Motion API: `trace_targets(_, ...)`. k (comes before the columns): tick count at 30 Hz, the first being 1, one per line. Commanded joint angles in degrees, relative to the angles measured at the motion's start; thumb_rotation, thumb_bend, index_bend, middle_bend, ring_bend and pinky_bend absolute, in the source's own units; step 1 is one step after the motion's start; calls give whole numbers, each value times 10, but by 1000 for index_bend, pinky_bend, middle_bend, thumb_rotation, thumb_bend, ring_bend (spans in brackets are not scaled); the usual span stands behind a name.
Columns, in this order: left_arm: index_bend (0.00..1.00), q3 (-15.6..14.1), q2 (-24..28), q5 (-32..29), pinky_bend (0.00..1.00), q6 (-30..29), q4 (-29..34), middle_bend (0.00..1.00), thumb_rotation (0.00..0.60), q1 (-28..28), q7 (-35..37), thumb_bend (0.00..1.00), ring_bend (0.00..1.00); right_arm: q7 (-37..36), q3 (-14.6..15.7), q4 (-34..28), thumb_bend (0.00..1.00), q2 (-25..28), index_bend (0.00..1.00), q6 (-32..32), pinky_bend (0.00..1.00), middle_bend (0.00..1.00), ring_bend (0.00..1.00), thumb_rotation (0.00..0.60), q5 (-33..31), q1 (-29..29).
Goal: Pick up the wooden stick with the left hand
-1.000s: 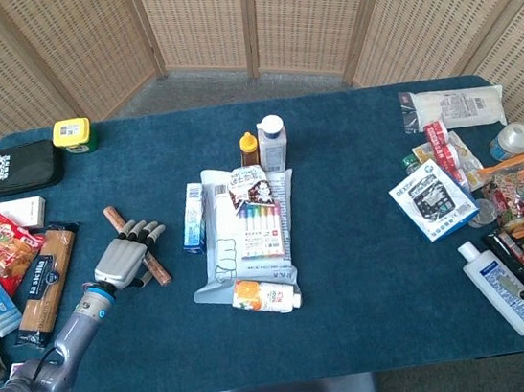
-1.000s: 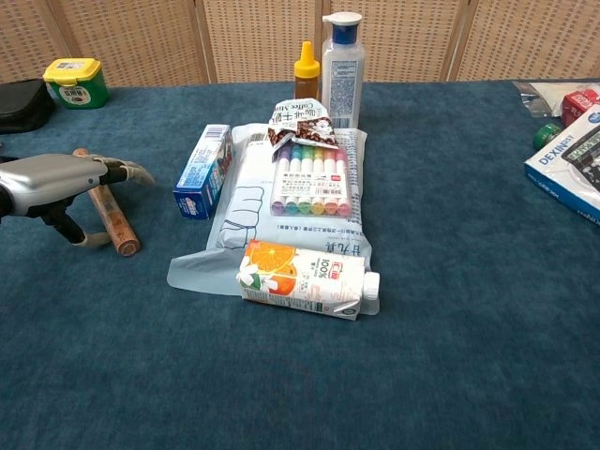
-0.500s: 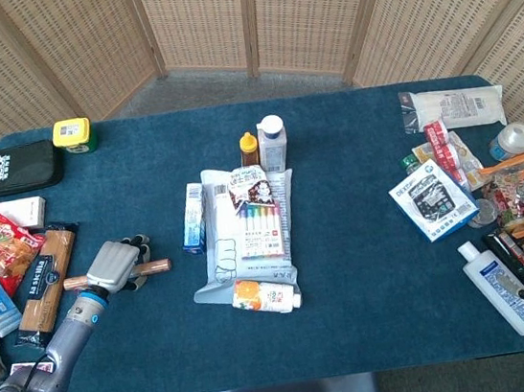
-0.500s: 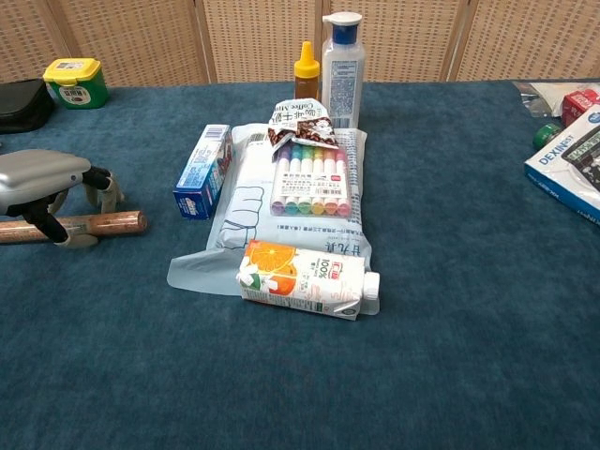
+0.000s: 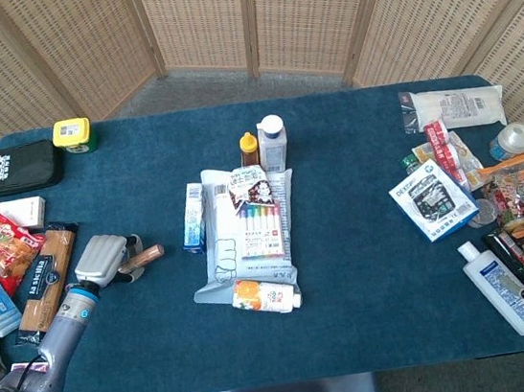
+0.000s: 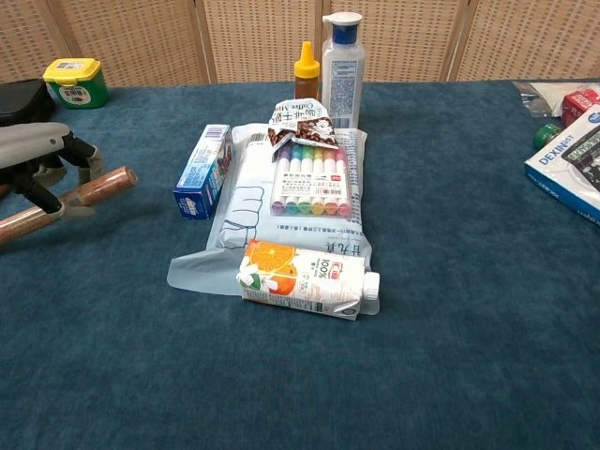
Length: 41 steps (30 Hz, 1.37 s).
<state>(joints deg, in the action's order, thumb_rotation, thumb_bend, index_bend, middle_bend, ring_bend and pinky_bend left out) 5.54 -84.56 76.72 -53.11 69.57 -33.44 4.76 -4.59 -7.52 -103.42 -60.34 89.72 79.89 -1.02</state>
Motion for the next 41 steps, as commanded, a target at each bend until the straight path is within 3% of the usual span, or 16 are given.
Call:
trace_targets(1, 820, 18, 25, -8, 781, -9, 30, 778, 600, 3, 36, 334, 913, -2, 0, 1, 0, 0, 0, 0, 0, 0, 0, 600, 0, 0)
trace_targets(17, 793, 108, 226, -16, 775, -112, 248, 767, 600, 38, 136, 335, 909, -34, -1, 35, 0, -23, 0, -23, 0, 0, 0, 600, 0, 12)
trace_targets(32, 788, 175, 318, -35, 774, -164, 319, 765, 600, 51, 200, 333, 908, -43, -5, 49, 0, -28, 0, -33, 0, 0, 0, 600, -10, 17)
trace_targets(41, 783, 186, 332, -36, 771, -174, 322, 762, 600, 55, 237, 331, 905, -37, -8, 47, 0, -29, 0, -40, 0, 0, 0, 600, -16, 22)
